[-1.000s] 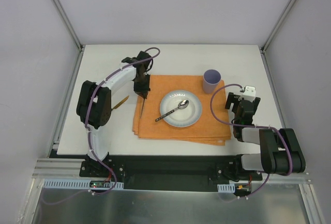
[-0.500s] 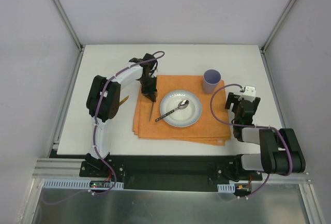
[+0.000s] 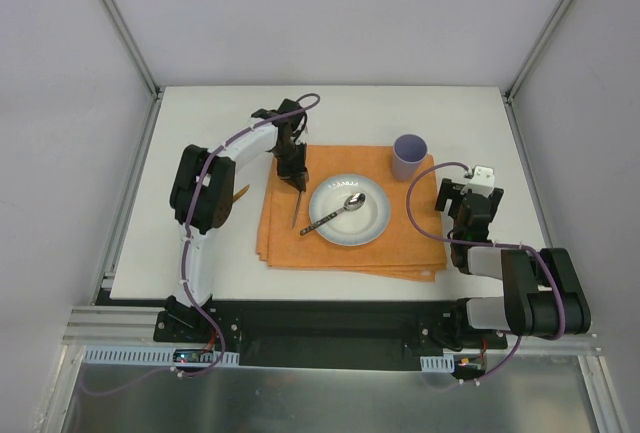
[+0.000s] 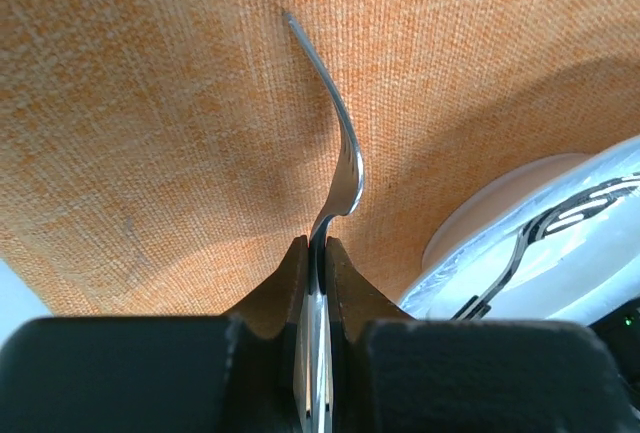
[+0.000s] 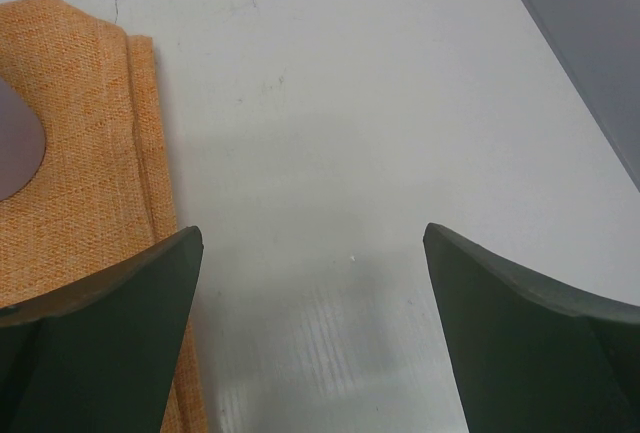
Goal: Set the dinner table for one person
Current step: Place the fork on the napkin, then pick up the knife at the center of the board, then place the knife on the napkin.
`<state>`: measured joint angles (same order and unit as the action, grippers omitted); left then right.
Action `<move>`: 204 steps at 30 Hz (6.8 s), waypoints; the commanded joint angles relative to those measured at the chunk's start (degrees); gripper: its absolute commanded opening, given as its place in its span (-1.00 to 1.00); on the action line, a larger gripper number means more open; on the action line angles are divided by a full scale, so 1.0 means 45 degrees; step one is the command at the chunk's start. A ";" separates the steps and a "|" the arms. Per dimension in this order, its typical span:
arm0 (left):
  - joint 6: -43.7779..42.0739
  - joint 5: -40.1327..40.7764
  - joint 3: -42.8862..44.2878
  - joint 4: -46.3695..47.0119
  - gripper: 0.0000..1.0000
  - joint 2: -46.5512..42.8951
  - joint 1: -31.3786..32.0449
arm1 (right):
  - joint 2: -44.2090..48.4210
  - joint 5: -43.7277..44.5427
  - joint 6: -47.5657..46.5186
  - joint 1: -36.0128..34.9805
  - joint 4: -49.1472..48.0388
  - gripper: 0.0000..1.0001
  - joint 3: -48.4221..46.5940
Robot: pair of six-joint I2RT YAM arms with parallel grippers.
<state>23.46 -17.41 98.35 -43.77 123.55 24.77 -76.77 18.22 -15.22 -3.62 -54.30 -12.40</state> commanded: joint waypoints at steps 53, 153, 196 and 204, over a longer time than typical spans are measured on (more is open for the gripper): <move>-1.5915 0.1349 -0.5877 0.0098 0.86 -0.8354 -0.3376 | 0.0166 0.0170 0.0024 0.0003 -0.0765 0.93 -0.0037; -0.6902 -0.0801 -0.2380 -0.1448 -1.00 -0.6224 -0.6346 | 0.0147 0.0170 0.0024 0.0003 -0.0745 0.93 -0.0037; -0.5096 0.0374 -0.4276 -0.0137 -1.00 -0.6516 0.3126 | 0.0147 0.0170 0.0024 0.0022 -0.0765 0.93 -0.0037; -0.6775 -0.0194 -0.4160 -0.0351 -1.00 -0.6129 0.3908 | 0.0166 0.0170 0.0024 0.0003 -0.0784 0.93 -0.0037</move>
<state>-1.43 -15.84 79.22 -43.94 95.46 41.39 -76.77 18.22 -15.22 -3.62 -54.68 -12.40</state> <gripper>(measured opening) 0.047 0.966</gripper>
